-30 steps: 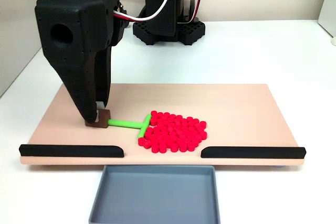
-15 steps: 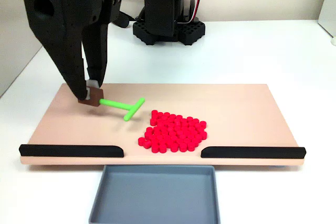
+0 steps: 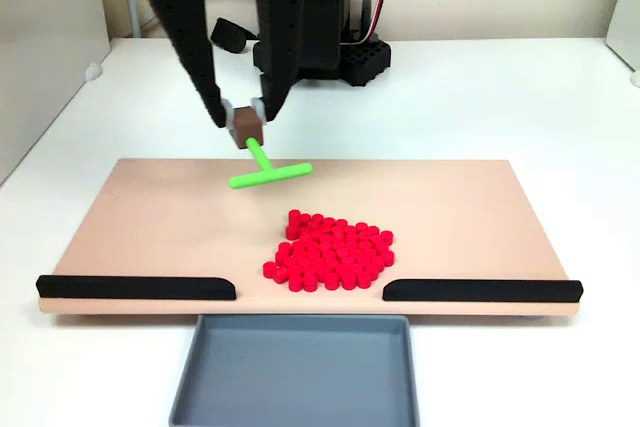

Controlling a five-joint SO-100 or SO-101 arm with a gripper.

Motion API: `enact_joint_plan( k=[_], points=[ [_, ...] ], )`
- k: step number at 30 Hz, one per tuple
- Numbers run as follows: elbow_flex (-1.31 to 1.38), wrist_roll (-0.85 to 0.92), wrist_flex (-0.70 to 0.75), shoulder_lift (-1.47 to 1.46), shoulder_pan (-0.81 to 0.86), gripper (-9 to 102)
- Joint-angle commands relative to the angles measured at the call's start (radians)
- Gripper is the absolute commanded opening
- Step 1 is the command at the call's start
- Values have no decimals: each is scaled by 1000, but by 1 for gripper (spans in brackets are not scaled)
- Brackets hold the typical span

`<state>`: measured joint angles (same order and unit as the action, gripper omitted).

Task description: Gather the right side granules

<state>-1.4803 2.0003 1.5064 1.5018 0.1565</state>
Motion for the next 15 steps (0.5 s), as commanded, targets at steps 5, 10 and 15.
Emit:
enact_joint_plan(
  k=[5, 10, 15],
  points=[
    [-25, -291, 29, 51, -129, 0],
    [-25, -425, 31, 64, -212, 0],
    [-51, -451, 31, 92, -210, 0]
  ],
)
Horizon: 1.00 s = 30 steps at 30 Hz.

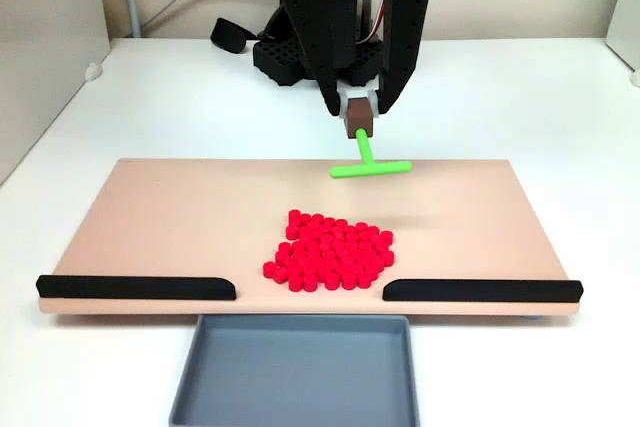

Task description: Gather the right side granules

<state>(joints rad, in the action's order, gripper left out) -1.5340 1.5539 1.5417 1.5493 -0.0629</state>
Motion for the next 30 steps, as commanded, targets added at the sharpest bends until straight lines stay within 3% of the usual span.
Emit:
enact_joint_plan(
  k=[1, 8, 30],
  points=[
    [3, 5, -5, 44, 15, 0],
    [3, 69, -5, 109, 81, 0],
    [5, 43, -14, 80, 60, 0]
  ],
)
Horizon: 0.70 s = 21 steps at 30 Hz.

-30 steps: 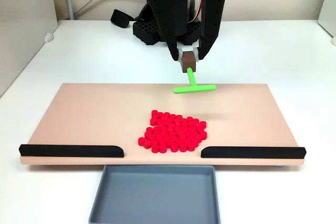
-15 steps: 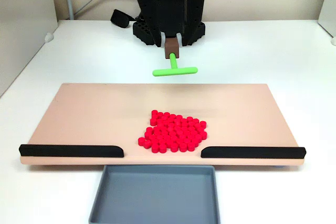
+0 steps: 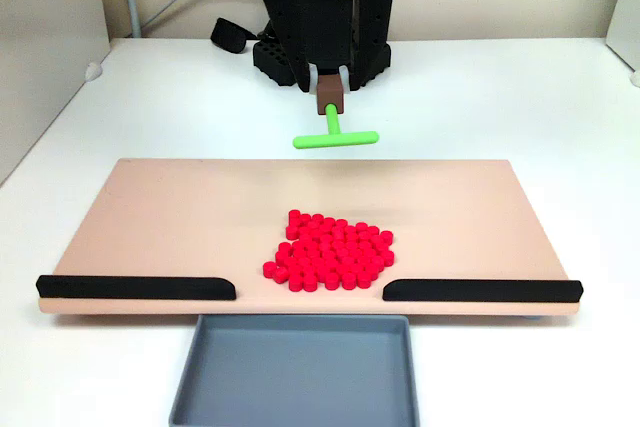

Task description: Gather the right side granules

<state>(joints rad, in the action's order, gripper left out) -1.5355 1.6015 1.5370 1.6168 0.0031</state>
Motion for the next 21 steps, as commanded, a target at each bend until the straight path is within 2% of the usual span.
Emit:
enact_joint_plan(
  k=[1, 21],
  points=[
    [8, -3, -9, 9, -8, 0],
    [21, -12, -14, -2, -52, 0]
  ],
)
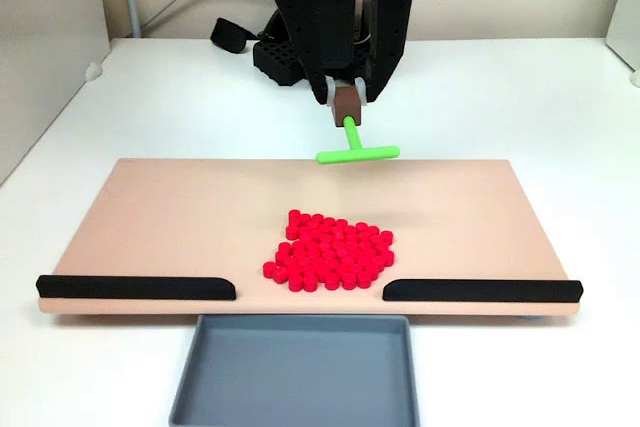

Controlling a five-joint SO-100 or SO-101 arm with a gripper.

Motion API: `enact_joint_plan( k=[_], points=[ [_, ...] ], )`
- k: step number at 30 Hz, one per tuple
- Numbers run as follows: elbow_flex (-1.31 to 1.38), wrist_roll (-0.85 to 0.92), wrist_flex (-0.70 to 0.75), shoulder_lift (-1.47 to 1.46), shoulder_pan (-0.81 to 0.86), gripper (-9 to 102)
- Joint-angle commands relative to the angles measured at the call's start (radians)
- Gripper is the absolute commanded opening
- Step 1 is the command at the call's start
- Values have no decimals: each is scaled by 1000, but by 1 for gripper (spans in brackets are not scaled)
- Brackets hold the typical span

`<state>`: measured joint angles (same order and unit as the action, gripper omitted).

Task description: Gather the right side granules

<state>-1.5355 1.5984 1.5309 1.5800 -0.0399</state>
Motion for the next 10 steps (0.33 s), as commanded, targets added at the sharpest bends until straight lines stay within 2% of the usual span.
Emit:
enact_joint_plan(
  k=[1, 10],
  points=[
    [21, -2, -8, 38, -11, 0],
    [21, -9, -8, 60, -11, 0]
  ],
)
